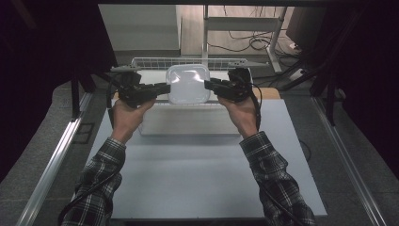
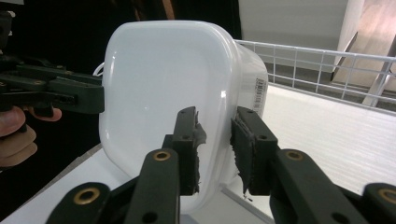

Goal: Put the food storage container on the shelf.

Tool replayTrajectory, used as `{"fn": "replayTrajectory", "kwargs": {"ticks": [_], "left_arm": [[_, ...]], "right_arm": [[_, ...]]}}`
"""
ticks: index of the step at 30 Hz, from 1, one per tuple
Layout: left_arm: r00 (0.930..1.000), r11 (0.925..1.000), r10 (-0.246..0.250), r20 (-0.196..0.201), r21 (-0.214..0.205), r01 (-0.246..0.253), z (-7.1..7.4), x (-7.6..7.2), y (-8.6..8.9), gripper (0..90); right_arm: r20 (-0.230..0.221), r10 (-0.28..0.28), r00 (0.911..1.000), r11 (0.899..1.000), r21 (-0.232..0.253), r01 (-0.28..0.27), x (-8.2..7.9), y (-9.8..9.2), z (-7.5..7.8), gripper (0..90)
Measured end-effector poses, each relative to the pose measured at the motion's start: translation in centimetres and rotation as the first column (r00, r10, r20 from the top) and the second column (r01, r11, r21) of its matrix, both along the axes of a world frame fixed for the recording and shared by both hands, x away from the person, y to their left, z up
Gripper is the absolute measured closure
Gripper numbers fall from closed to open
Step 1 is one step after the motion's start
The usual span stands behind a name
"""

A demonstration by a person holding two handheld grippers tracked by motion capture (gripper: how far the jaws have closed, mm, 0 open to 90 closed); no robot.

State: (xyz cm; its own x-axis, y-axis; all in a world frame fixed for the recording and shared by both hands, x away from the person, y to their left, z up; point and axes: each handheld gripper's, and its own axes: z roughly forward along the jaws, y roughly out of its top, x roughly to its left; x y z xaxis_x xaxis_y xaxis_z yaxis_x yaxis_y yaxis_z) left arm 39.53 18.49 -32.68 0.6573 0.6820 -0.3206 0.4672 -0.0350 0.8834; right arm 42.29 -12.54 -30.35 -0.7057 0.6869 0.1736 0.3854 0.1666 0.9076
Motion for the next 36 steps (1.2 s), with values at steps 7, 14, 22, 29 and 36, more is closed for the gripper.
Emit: {"fn": "replayTrajectory", "kwargs": {"ticks": [7, 14, 22, 29, 36], "left_arm": [[0.9998, 0.9998, 0.015, 0.010, 0.015, -0.015, 0.3, 0.6, -0.4, 67.8], [0.9994, 0.9981, 0.033, 0.011, 0.051, -0.034, 0.3, 1.2, -0.9, 64.5], [0.9991, 0.9974, 0.043, 0.005, 0.059, -0.043, 0.2, 2.0, -1.1, 60.9], [0.9987, 0.9965, 0.052, -0.004, 0.065, -0.051, 0.2, 2.6, -1.2, 52.9], [0.9952, 0.9936, 0.098, -0.008, 0.058, -0.097, 0.1, 3.4, -1.0, 46.0]], "right_arm": [[0.012, -0.005, 0.9999, 1.000, -0.011, 0.005, 0.4, 0.3, 0.0, 66.0], [0.012, -0.015, 0.9998, 1.000, -0.015, 0.015, 1.0, 0.5, -0.1, 61.5], [0.009, -0.021, 0.9997, 1.000, -0.006, 0.021, 1.9, 0.7, -0.2, 57.0], [0.034, -0.049, 0.9982, 0.998, -0.047, 0.050, 2.3, 1.3, -0.4, 55.4], [0.045, -0.066, 0.9968, 0.996, -0.054, 0.069, 2.8, 1.4, -0.5, 51.6]]}}
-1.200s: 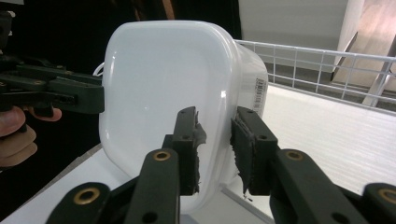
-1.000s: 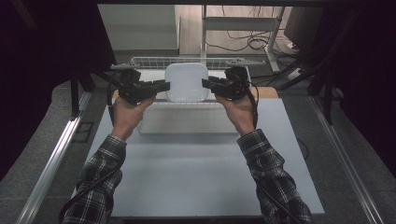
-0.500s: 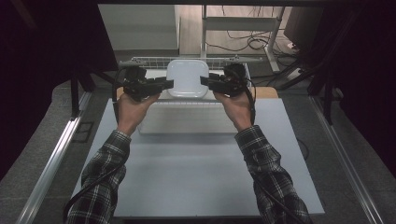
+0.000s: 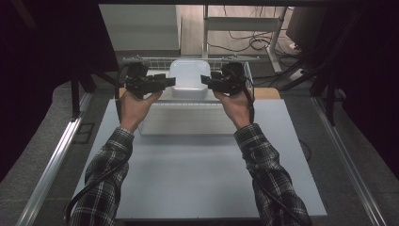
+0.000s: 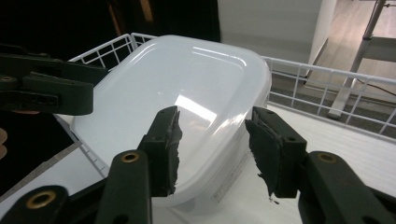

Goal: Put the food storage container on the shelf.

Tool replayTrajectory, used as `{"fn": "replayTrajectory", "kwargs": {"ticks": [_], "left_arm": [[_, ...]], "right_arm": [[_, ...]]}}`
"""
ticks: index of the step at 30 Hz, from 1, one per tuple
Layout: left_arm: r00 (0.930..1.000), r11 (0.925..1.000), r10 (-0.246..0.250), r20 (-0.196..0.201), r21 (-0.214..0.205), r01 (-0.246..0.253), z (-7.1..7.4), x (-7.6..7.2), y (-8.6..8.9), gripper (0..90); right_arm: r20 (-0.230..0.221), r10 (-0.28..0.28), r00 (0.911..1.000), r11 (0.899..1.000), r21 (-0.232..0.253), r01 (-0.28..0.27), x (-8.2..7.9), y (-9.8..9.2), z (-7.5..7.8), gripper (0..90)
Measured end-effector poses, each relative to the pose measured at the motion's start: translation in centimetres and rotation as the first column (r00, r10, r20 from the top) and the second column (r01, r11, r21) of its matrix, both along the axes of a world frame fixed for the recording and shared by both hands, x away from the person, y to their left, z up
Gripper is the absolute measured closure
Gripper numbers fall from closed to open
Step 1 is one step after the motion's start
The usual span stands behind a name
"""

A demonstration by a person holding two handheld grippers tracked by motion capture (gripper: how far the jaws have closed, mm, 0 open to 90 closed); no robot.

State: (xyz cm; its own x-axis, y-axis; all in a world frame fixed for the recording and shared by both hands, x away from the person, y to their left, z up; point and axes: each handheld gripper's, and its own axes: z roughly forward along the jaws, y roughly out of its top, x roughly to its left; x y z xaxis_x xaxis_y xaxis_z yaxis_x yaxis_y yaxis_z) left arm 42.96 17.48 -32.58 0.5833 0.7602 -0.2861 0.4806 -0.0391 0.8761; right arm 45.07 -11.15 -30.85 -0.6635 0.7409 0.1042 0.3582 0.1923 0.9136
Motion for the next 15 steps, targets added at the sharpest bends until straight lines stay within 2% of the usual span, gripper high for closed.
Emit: {"fn": "replayTrajectory", "kwargs": {"ticks": [4, 9, 12, 15], "left_arm": [[0.9998, 0.9998, 0.018, -0.003, -0.005, -0.018, 0.1, 0.5, -0.1, 45.7], [0.9996, 0.9993, 0.030, -0.003, 0.025, -0.029, 0.4, 0.9, -0.4, 45.6], [0.9994, 0.9989, 0.034, 0.005, 0.032, -0.034, 0.4, 0.8, -0.5, 44.8], [0.9993, 0.9983, 0.034, 0.017, 0.048, -0.035, 0.5, 0.7, -0.6, 42.2]], "right_arm": [[-0.001, -0.018, 0.9998, 1.000, 0.012, 0.018, 0.6, 0.1, -0.2, 50.5], [-0.008, -0.046, 0.9989, 0.999, 0.011, 0.047, 1.2, 0.2, -0.3, 49.8], [-0.022, -0.043, 0.9988, 0.999, 0.029, 0.044, 1.4, 0.1, -0.3, 49.1], [-0.017, -0.054, 0.9984, 0.998, 0.022, 0.054, 1.4, 0.0, -0.3, 48.4]]}}
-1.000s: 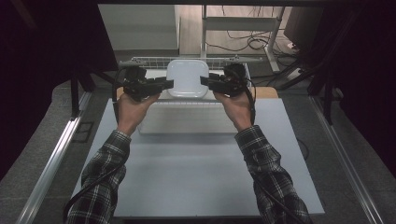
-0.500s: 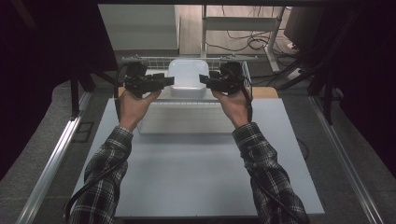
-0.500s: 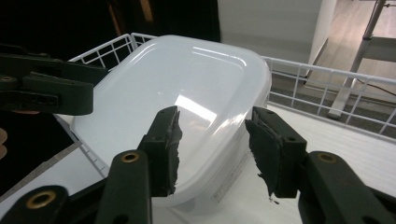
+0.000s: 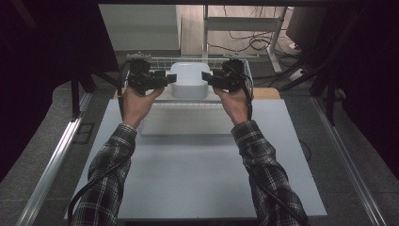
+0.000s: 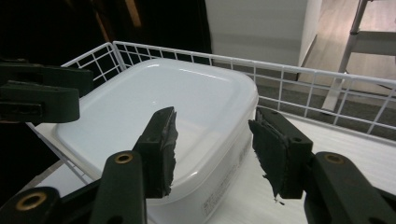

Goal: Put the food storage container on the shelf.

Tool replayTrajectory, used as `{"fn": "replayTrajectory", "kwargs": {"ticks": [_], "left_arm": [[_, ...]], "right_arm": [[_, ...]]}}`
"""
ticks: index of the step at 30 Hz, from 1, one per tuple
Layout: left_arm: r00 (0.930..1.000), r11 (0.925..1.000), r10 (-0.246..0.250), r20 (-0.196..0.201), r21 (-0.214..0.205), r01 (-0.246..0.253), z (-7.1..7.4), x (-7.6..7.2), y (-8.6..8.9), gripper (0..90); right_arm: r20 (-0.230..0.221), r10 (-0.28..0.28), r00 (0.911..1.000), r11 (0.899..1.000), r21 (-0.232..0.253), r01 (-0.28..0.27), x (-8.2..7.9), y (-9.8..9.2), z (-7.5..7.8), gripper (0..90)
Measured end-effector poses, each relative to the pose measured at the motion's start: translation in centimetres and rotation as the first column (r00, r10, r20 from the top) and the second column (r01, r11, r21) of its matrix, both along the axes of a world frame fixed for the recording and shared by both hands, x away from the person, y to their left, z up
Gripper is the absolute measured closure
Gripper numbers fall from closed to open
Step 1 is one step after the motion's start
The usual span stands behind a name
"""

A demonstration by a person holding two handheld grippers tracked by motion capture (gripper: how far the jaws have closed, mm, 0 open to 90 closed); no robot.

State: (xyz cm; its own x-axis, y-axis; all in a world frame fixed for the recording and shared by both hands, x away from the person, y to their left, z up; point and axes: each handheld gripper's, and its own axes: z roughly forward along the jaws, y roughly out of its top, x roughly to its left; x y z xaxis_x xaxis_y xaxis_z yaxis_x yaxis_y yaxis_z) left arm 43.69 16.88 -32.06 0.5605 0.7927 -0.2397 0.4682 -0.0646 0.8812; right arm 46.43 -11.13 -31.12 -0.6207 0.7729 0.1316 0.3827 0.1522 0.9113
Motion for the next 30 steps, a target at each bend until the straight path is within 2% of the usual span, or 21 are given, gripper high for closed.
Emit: {"fn": "replayTrajectory", "kwargs": {"ticks": [4, 5, 7, 8, 10, 12, 16, 18, 19, 23, 30], "left_arm": [[0.9997, 0.9997, -0.023, 0.001, -0.004, 0.023, 0.1, -0.1, 0.0, 35.1], [0.9991, 0.9991, -0.041, 0.007, -0.003, 0.041, 0.2, -0.3, -0.1, 32.5], [0.9989, 0.9989, -0.047, 0.007, -0.007, 0.047, 0.2, -0.4, -0.1, 26.9], [0.9985, 0.9985, -0.054, 0.007, -0.011, 0.054, 0.2, -0.4, 0.0, 26.9], [0.9975, 0.9975, -0.070, 0.009, -0.007, 0.071, 0.3, -0.8, 0.0, 19.8], [0.9963, 0.9964, -0.084, 0.014, 0.002, 0.084, 0.3, -1.1, 0.0, 17.2], [0.9947, 0.9949, -0.101, 0.018, 0.002, 0.101, 0.1, -1.6, 0.1, 12.9], [0.9928, 0.9929, -0.119, 0.015, -0.011, 0.119, -0.2, -2.0, 0.2, 11.2], [0.9905, 0.9906, -0.137, 0.017, -0.003, 0.137, -0.3, -2.1, 0.2, 10.3], [0.9886, 0.9889, -0.149, 0.024, 0.009, 0.149, -0.8, -2.7, 0.1, 8.1], [0.9879, 0.9883, -0.152, 0.029, 0.014, 0.152, -1.6, -3.3, 0.3, 7.2]], "right_arm": [[0.003, 0.000, 1.0000, 1.000, -0.002, 0.000, -0.2, -0.1, 0.1, 43.6], [0.000, 0.014, 0.9999, 1.000, 0.023, -0.014, -0.3, -0.3, 0.3, 39.9], [-0.006, 0.027, 0.9996, 0.999, 0.033, -0.027, -0.5, -0.5, 0.4, 35.4], [-0.006, 0.027, 0.9996, 0.999, 0.033, -0.027, -0.5, -0.5, 0.4, 35.4], [-0.009, 0.066, 0.9978, 0.996, 0.059, -0.065, -0.8, -0.8, 0.4, 28.1], [-0.008, 0.089, 0.9960, 0.994, 0.066, -0.088, -1.0, -0.9, 0.4, 21.9], [0.000, 0.122, 0.9925, 0.991, 0.045, -0.122, -1.7, -0.9, 0.1, 12.7], [0.001, 0.120, 0.9928, 0.992, 0.034, -0.120, -2.1, -0.9, -0.1, 10.6], [0.003, 0.122, 0.9926, 0.992, 0.027, -0.122, -2.2, -0.9, -0.2, 9.9], [0.001, 0.132, 0.9913, 0.991, 0.018, -0.132, -2.7, -1.1, -0.5, 8.1], [0.002, 0.145, 0.9894, 0.989, -0.009, -0.145, -3.1, -1.1, -1.0, 5.7]]}}
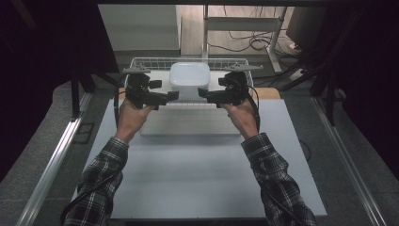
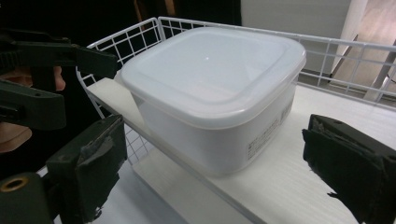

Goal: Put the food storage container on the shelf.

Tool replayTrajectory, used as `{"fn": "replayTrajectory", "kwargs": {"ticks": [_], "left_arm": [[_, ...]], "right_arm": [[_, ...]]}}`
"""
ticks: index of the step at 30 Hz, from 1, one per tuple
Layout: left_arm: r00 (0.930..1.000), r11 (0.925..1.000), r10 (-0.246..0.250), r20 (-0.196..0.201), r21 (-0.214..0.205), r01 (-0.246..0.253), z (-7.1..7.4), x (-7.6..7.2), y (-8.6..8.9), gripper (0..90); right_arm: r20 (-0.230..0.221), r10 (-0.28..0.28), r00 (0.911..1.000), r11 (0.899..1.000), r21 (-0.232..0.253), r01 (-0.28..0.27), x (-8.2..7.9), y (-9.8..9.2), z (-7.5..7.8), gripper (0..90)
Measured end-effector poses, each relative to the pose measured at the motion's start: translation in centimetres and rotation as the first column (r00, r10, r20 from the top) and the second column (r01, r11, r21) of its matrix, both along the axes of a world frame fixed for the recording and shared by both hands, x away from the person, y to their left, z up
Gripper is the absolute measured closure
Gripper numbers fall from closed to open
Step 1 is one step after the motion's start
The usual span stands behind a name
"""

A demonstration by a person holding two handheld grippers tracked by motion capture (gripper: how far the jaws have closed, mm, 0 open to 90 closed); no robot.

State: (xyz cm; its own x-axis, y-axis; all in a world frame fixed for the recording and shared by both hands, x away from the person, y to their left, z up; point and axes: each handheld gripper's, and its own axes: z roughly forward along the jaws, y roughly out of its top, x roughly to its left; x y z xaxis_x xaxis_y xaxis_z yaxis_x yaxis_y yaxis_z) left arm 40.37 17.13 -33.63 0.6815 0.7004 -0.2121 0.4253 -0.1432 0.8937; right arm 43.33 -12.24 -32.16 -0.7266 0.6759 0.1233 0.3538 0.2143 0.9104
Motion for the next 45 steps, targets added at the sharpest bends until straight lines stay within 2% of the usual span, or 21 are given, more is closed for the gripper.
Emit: {"fn": "replayTrajectory", "kwargs": {"ticks": [7, 13, 15, 23, 28, 38, 45], "left_arm": [[0.9998, 0.9992, 0.002, 0.018, 0.040, -0.003, -1.2, -0.9, 0.2, 5.5], [0.9996, 0.9989, -0.001, 0.027, 0.046, 0.000, -1.9, -1.5, 0.3, 4.9], [0.9991, 0.9987, 0.001, 0.043, 0.051, -0.004, -2.0, -2.0, 0.4, 5.0], [0.9983, 0.9981, -0.006, 0.057, 0.061, 0.002, -2.5, -2.8, 0.4, 4.8], [0.9977, 0.9969, -0.014, 0.066, 0.078, 0.009, -2.8, -3.6, 0.2, 4.7], [0.9977, 0.9968, -0.020, 0.064, 0.078, 0.015, -3.6, -4.7, 0.1, 5.3], [0.9963, 0.9940, -0.029, 0.081, 0.108, 0.020, -4.4, -6.0, -0.5, 5.4]], "right_arm": [[0.006, 0.015, 0.9999, 1.000, -0.014, -0.014, -0.6, -0.1, -0.6, 4.5], [0.009, 0.022, 0.9997, 0.999, -0.025, -0.022, -1.1, 0.0, -0.8, 4.2], [0.019, 0.024, 0.9995, 0.999, -0.038, -0.024, -1.4, 0.0, -1.0, 4.1], [0.037, 0.033, 0.9988, 0.997, -0.075, -0.030, -2.1, 0.0, -1.3, 3.9], [0.033, 0.035, 0.9988, 0.997, -0.077, -0.032, -2.4, -0.2, -1.6, 3.9], [0.037, 0.060, 0.9975, 0.995, -0.083, -0.057, -3.5, -0.5, -1.9, 3.6], [0.036, 0.076, 0.9964, 0.991, -0.109, -0.072, -4.5, -0.8, -2.8, 3.4]]}}
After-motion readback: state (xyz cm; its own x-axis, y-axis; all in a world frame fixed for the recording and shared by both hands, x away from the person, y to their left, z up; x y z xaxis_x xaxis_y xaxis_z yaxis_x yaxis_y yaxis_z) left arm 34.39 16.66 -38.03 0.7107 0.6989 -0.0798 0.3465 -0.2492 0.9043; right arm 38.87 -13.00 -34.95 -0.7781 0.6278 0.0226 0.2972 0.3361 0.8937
